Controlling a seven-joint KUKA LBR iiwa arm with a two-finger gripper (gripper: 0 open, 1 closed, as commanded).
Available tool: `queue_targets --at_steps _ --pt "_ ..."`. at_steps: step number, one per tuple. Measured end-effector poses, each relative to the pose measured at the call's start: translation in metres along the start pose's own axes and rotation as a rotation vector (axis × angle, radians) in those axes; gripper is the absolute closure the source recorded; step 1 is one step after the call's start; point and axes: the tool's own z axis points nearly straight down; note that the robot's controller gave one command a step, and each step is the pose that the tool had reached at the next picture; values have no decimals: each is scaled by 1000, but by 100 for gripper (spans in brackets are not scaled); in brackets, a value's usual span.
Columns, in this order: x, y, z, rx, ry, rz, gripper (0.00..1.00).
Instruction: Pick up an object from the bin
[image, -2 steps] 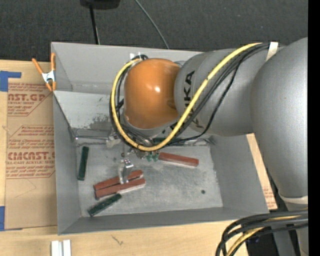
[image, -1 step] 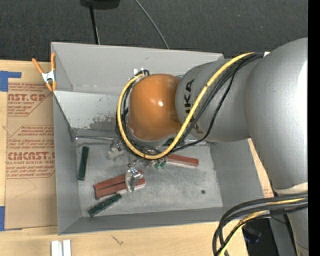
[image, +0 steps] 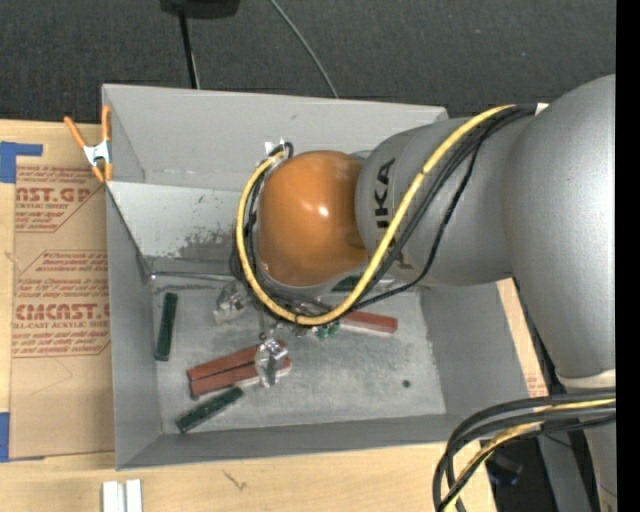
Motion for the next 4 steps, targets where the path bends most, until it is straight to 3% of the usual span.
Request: queue_targets --at_steps 1,2,4 --pt "-1 -1 62 0 -4 -79 0" --pt "12 0 59 2 -21 -14 100" --pt "12 0 57 1 -16 -14 100"
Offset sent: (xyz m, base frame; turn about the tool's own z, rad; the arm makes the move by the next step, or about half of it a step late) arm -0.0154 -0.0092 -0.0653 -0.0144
